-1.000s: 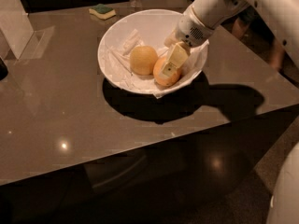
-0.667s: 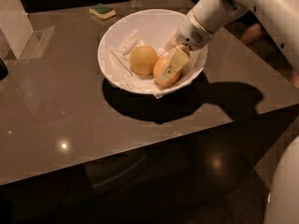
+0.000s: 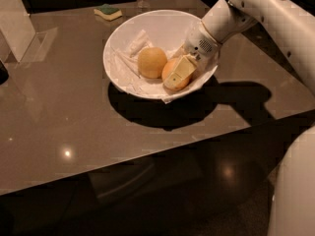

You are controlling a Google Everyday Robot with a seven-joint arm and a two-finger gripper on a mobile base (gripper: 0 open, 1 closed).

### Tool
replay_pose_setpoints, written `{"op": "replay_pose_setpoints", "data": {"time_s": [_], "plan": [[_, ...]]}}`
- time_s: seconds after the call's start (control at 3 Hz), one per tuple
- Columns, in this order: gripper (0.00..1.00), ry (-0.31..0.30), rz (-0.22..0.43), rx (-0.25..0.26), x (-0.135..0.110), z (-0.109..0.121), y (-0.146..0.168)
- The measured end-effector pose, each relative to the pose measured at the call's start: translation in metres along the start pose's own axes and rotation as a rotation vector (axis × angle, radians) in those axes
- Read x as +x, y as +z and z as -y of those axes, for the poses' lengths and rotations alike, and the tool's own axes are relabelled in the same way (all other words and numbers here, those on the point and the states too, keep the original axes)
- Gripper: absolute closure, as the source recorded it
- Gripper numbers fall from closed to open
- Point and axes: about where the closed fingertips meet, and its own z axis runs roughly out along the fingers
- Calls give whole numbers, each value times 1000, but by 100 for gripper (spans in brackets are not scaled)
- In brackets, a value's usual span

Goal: Pick orange from white bowl

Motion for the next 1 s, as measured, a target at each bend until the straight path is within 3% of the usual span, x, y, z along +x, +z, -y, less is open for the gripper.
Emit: {"op": "replay_pose_setpoints", "data": {"time_s": [0.67,1.0], "plan": [[92,8,8,-6,0,-1,0],[100,-23,25,58,-8,-8,-19]]}}
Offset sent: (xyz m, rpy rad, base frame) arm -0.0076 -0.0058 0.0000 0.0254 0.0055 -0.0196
